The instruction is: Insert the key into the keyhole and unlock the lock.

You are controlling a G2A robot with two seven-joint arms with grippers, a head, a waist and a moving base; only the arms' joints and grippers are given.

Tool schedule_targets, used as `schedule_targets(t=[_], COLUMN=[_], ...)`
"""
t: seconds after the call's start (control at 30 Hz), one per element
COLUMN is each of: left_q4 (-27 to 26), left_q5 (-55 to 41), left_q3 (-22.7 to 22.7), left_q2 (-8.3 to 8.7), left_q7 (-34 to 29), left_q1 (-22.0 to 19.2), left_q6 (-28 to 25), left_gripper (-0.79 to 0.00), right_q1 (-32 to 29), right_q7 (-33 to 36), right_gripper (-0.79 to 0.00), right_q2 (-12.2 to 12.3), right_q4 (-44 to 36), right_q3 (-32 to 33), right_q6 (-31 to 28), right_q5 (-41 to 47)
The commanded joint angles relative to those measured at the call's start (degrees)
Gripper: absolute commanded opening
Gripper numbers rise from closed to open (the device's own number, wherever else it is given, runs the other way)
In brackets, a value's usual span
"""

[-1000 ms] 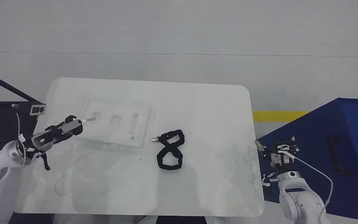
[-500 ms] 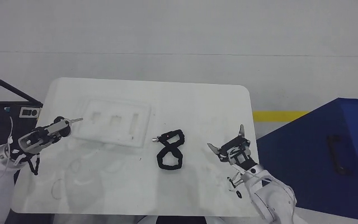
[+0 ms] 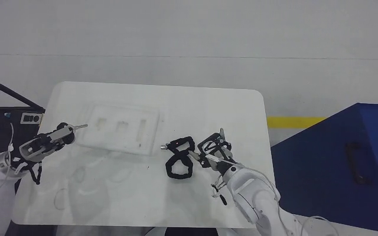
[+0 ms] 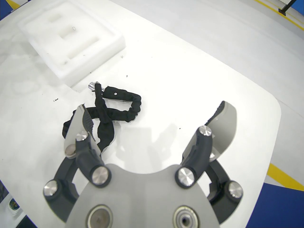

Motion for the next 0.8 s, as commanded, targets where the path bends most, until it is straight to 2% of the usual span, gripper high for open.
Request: schedule_targets(t=[0.0,0.07,0.3,0.43,0.6,0.63,0.73,0.77], left_q4=[0.00,0.00,0.00,0.00,0.00,0.00,0.00,0.00], left_q5=[0.00,0.00,0.00,0.00,0.00,0.00,0.00,0.00], left_q3=[0.00,0.00,0.00,0.00,0.00,0.00,0.00,0.00], left_q2=[0.00,0.00,0.00,0.00,0.00,0.00,0.00,0.00], left_q7=[0.00,0.00,0.00,0.00,0.00,0.00,0.00,0.00], left_q1=[0.00,0.00,0.00,0.00,0.00,0.00,0.00,0.00], left_q6=[0.00,0.00,0.00,0.00,0.00,0.00,0.00,0.00], left_gripper=[-0.785,-0.785,-0.785,-0.785,-0.785,-0.785,-0.785,-0.785], right_q1=[2.64,5.49,17.80,23.62,27.84,28.42,30.15,30.54], right_q7=[4.99,9.14,21.18,23.38,24.50,24.34,24.75,25.02], right_gripper=[0.000,0.000,0.000,0.000,0.000,-0.166,-0.259,-0.329], right_q2=[-0.21,-0.95,-5.11,-7.38,-9.63,-10.04,-11.06,-11.37], right_q4=[1.49,1.81,9.79,14.78,21.11,22.34,25.95,26.67], right_q3=[-0.11,-3.01,-12.21,-16.58,-20.46,-20.78,-22.04,-22.41], right_q6=[-1.97,-0.74,4.56,6.27,9.30,9.47,9.99,9.97], right_q5=[3.89,3.56,16.16,19.05,18.73,19.54,19.42,19.64])
